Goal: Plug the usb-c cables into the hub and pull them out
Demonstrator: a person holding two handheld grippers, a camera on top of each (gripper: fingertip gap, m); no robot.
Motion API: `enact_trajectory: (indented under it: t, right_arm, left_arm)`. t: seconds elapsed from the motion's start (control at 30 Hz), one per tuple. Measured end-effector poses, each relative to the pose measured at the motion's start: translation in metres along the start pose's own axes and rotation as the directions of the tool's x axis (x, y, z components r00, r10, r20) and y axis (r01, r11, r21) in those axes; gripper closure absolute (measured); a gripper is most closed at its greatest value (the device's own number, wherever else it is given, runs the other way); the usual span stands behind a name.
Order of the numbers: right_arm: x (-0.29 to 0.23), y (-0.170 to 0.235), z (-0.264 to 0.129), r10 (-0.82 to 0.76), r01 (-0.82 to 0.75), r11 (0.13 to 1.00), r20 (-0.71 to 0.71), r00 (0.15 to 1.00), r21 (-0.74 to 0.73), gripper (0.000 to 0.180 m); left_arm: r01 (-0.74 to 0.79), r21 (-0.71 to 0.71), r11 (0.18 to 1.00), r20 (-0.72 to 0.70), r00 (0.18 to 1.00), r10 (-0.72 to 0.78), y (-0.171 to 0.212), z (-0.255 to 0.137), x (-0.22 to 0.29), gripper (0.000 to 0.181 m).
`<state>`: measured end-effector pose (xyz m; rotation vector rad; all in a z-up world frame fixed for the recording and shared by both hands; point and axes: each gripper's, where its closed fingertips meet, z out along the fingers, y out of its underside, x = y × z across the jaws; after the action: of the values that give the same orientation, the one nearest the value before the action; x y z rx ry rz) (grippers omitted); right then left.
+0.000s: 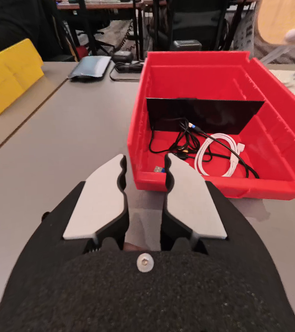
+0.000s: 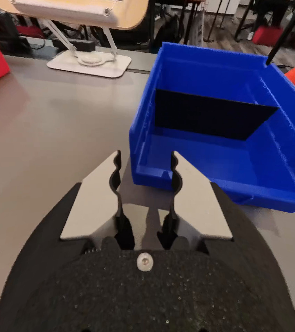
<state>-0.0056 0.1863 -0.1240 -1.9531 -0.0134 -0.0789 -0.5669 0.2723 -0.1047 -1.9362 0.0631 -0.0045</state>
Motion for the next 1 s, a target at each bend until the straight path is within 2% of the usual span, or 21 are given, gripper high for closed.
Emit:
enact_trajectory:
  t: [0.07,0.13,0.17,0.2,0.27,0.33,0.47,0.6,0.7,0.83,0.9,1.0]
  right_arm:
    - [0.002,-0.002,0.010,-0.005,0.005,1.000,-0.004,1.000,0.018,0.139]
    - [0.000,-0.004,0.019,-0.051,0.051,0.999,-0.003,0.999,0.015,0.144]
    - [-0.004,-0.003,0.020,-0.085,0.085,0.996,0.008,0.996,0.000,0.170]
    - [0.003,-0.002,0.020,-0.103,0.102,0.995,-0.056,0.993,-0.012,0.173]
    - [0.007,0.000,0.015,-0.171,0.170,0.985,-0.081,0.982,-0.014,0.174]
    - [0.009,0.003,0.008,-0.137,0.137,0.990,-0.086,0.987,-0.015,0.175]
    - [0.011,0.008,-0.003,-0.117,0.117,0.993,-0.088,0.989,0.001,0.176]
    - [-0.001,0.006,-0.002,-0.095,0.095,0.995,-0.005,0.995,0.038,0.174]
    - [-0.016,0.003,0.003,-0.025,0.021,0.999,0.079,0.997,0.046,0.171]
    - [-0.025,0.001,0.007,-0.081,0.076,0.995,0.083,0.993,0.062,0.168]
    - [-0.031,-0.001,0.008,-0.081,0.073,0.995,0.122,0.989,0.071,0.161]
    - [-0.043,-0.004,0.011,-0.008,-0.004,0.998,0.216,0.976,0.057,0.153]
  left_arm:
    - [0.016,-0.004,1.000,0.015,1.000,-0.016,0.000,-0.001,-0.014,0.138]
    - [0.007,-0.070,0.998,0.021,1.000,-0.006,0.013,0.009,-0.025,0.131]
    - [0.017,-0.109,0.994,0.007,1.000,-0.016,0.022,0.016,-0.028,0.134]
    - [0.042,-0.123,0.991,-0.027,0.999,-0.046,0.026,0.023,-0.027,0.151]
    - [0.112,-0.123,0.986,-0.153,0.980,-0.131,0.026,0.031,-0.013,0.176]
    - [0.132,-0.114,0.985,-0.174,0.973,-0.151,0.027,0.034,-0.011,0.177]
    - [-0.020,-0.139,0.990,-0.106,0.994,0.006,0.031,0.024,-0.017,0.179]
    - [0.008,-0.146,0.989,-0.109,0.994,-0.024,0.037,0.014,-0.027,0.179]
    - [0.027,-0.146,0.989,-0.134,0.990,-0.047,0.037,0.014,-0.032,0.179]
    - [0.066,-0.125,0.990,-0.142,0.986,-0.084,0.036,0.016,-0.032,0.178]
    - [0.085,-0.150,0.985,-0.142,0.984,-0.107,0.037,0.012,-0.031,0.177]
    - [0.157,-0.137,0.978,-0.046,0.985,-0.164,0.026,-0.005,-0.036,0.146]
